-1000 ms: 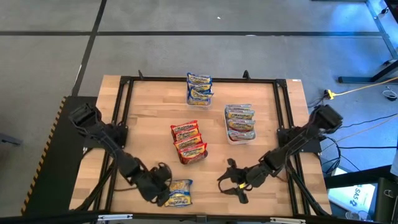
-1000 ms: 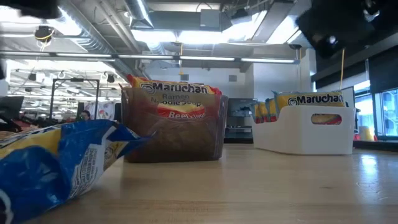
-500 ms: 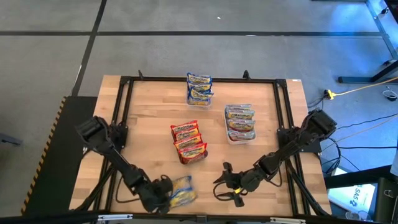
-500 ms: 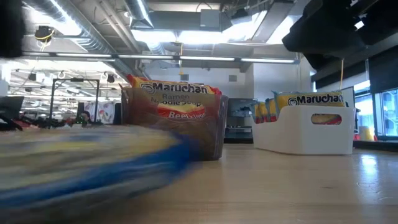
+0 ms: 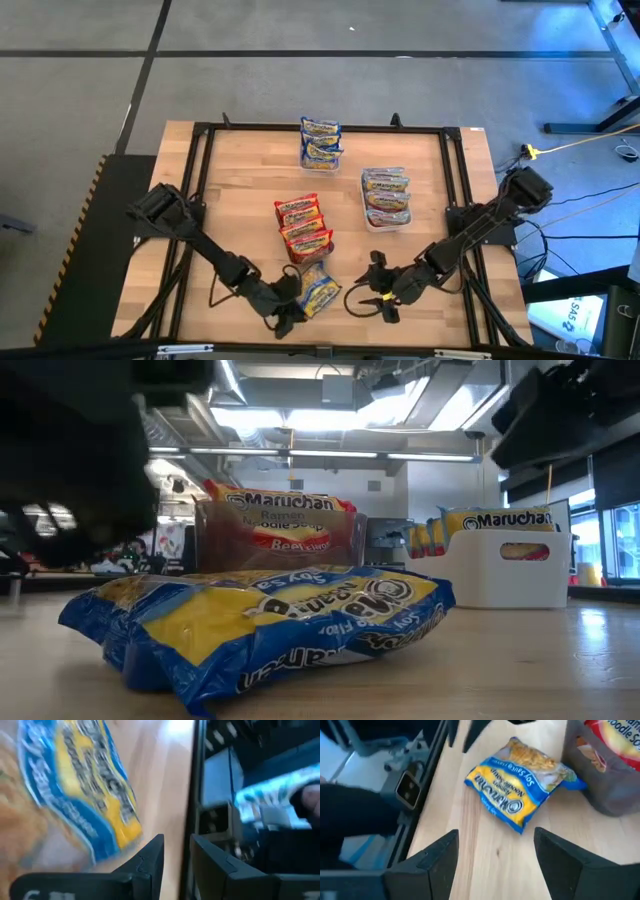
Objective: Sort Maruchan noodles
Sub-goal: Put the blue noodle pack into the transparent bin
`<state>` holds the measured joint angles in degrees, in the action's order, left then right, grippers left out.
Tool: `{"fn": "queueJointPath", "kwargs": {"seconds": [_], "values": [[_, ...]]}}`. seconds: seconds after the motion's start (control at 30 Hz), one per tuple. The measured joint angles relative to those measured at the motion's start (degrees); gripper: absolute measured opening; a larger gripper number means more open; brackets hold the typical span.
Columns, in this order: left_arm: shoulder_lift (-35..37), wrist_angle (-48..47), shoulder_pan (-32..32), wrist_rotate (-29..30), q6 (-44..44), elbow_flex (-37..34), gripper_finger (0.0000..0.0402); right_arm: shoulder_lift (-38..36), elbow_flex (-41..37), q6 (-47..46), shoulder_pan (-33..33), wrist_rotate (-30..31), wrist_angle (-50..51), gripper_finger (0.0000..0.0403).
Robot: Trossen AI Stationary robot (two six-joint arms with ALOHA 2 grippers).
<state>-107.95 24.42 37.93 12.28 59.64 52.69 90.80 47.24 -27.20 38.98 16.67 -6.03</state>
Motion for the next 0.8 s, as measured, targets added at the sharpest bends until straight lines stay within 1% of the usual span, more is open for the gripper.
{"fn": "queueJointPath", "kwargs": {"seconds": [0.03,0.07,0.1,0.13,0.2,0.3,0.37,0.43,0.5,0.6,0.7,0.8], "values": [[0.8,-1.2,0.2,-0.9,0.1,0.0,0.0089,0.5,0.0,-0.8,0.0,0.6,-0.2,0.0232],[1.9,-2.9,0.5,-0.6,0.4,0.0,0.0089,1.4,0.0,-1.2,0.0,1.4,-1.6,0.0232],[3.4,-4.9,0.9,0.9,0.9,0.0,0.0089,2.6,0.1,-1.5,0.0,2.3,-2.6,0.0232],[4.8,-7.1,1.4,2.9,1.2,0.0,0.0089,3.9,0.0,-1.5,0.0,3.4,-3.6,0.0232],[7.7,-11.8,2.6,7.2,1.4,0.1,0.0089,6.5,-0.1,-0.3,0.0,4.1,-8.7,0.0232],[12.0,-21.6,5.0,16.4,4.6,0.2,0.0089,10.0,0.0,3.3,0.0,4.0,-16.8,0.0232],[12.9,-28.3,6.3,22.3,7.2,0.1,0.0089,12.6,0.0,5.4,-0.1,3.9,-21.4,0.0232],[12.2,-32.3,7.0,25.3,9.9,-0.1,0.0089,14.5,0.0,7.4,-0.5,3.9,-24.1,0.0232],[10.3,-33.2,7.1,25.7,11.8,-0.4,0.0089,16.4,0.0,8.0,-0.9,4.0,-26.0,0.0232],[7.0,-32.4,6.7,24.4,12.2,-0.8,0.0089,18.5,0.0,8.3,-1.3,4.7,-25.5,0.0232],[3.8,-28.0,6.6,23.1,11.4,-0.8,0.0089,19.8,0.0,10.6,-1.6,5.1,-23.8,0.0232],[0.5,-20.2,6.6,20.2,10.0,-0.7,0.0089,19.9,0.0,12.0,-2.0,7.3,-20.9,0.0232]]}}
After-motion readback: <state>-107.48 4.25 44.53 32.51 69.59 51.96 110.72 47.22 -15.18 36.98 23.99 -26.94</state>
